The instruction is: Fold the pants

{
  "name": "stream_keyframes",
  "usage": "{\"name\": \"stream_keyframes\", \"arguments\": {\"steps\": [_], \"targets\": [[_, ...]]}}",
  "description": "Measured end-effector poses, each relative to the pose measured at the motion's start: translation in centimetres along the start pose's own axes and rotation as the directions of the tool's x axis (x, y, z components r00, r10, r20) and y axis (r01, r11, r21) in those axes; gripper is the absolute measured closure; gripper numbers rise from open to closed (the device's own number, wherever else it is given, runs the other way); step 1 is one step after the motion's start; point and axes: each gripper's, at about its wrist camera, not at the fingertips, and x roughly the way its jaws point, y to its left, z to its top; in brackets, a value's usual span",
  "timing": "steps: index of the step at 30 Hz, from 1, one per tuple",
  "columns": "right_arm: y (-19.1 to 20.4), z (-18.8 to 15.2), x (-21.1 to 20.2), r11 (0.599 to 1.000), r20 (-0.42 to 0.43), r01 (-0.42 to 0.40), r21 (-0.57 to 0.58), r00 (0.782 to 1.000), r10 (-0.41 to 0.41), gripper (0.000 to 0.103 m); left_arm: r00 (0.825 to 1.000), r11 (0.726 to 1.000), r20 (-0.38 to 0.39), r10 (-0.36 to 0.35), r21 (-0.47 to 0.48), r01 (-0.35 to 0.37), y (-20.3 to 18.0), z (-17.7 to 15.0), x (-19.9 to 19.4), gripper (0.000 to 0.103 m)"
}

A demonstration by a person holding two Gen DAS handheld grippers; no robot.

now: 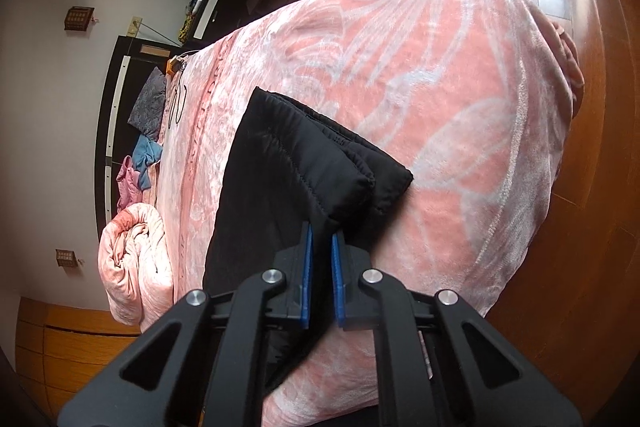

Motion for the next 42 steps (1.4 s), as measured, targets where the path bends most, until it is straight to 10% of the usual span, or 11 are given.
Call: {"name": "stream_keyframes", "arguments": {"steps": [8, 12, 16, 42], "targets": [[-0.5, 0.6, 1.0, 0.999, -0.034, 0.033, -0.003, 0.999, -0.034, 0.091, 1.0, 1.0, 0.007, 0.012, 0.023, -0.012, -0.1, 0.0, 0.1, 0.079], [-1.1, 0.8, -0.5, 0.999, 0.004, 0.025, 0.023, 1.0, -0.025, 0.068, 1.0, 0.999, 0.024, 0.014, 0.049, -0.016, -0.4, -0.5, -0.6, 0.075], [-2.0, 1.0, -2.2, 0.999, 0.019, -0.026, 0.041, 1.0, 0.025, 0.048, 0.997, 0.997, 0.072, -0.026, 0.072, 0.021, -0.4, -1.6, -2.4, 0.027], [-3.3, 1.5, 2.0, 0.978, -0.011, -0.207, 0.016, 0.978, 0.207, 0.043, 0.98, 1.0, 0.199, -0.017, -0.009, 0.019, -1.8, -5.0, -0.7, 0.022]]}}
